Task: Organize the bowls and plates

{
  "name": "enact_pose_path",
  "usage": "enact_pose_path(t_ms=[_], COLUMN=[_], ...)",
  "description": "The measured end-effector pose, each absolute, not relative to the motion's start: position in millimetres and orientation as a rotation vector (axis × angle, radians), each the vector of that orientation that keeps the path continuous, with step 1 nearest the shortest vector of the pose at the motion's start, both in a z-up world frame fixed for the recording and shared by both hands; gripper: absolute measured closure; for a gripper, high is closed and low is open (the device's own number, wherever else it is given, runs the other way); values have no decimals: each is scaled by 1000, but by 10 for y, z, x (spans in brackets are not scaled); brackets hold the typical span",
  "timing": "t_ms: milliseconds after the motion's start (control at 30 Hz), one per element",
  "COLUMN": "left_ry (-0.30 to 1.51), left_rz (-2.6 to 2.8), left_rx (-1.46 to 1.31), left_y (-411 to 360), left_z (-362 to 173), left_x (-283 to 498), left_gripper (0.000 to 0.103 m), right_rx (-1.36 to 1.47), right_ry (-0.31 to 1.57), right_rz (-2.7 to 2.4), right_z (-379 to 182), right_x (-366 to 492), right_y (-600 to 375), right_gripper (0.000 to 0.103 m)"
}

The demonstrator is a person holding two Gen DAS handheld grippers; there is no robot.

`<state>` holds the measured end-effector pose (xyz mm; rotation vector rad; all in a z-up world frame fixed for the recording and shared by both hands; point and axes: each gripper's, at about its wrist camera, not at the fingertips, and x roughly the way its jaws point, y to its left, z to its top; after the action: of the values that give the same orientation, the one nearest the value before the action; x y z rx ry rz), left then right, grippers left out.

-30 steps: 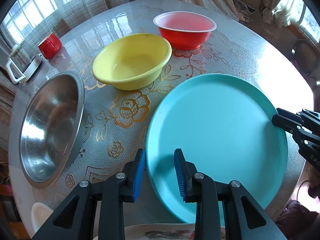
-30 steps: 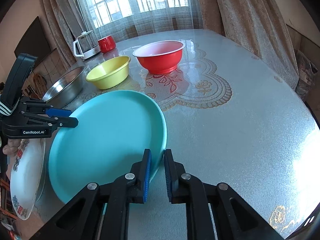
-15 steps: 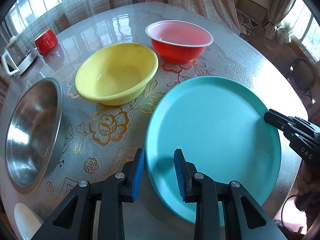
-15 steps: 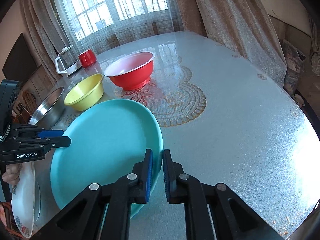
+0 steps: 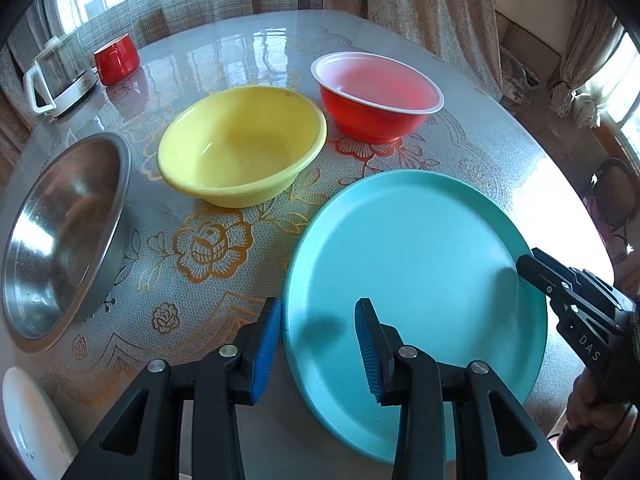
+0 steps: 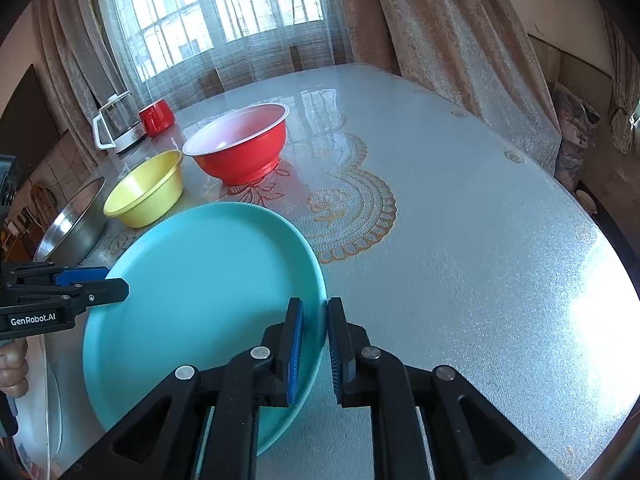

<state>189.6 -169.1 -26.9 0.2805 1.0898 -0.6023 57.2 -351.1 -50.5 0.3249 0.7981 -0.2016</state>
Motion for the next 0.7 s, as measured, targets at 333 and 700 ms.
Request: enact_pose_path(t_ms=[333,700], left_ry=[924,760], left_rz=[-471,-304], left_rx=[239,143], left_y=[-1316,-544], left_z=[90,379], left_x=[1607,1176], left_gripper=[42,22], right_rx=[293,302], right_ry=[737,587], right_rz=[-235,-36], right_z=[-398,0], right_x=[432,281], right_y=[-3469,-3161], right_gripper=[61,36])
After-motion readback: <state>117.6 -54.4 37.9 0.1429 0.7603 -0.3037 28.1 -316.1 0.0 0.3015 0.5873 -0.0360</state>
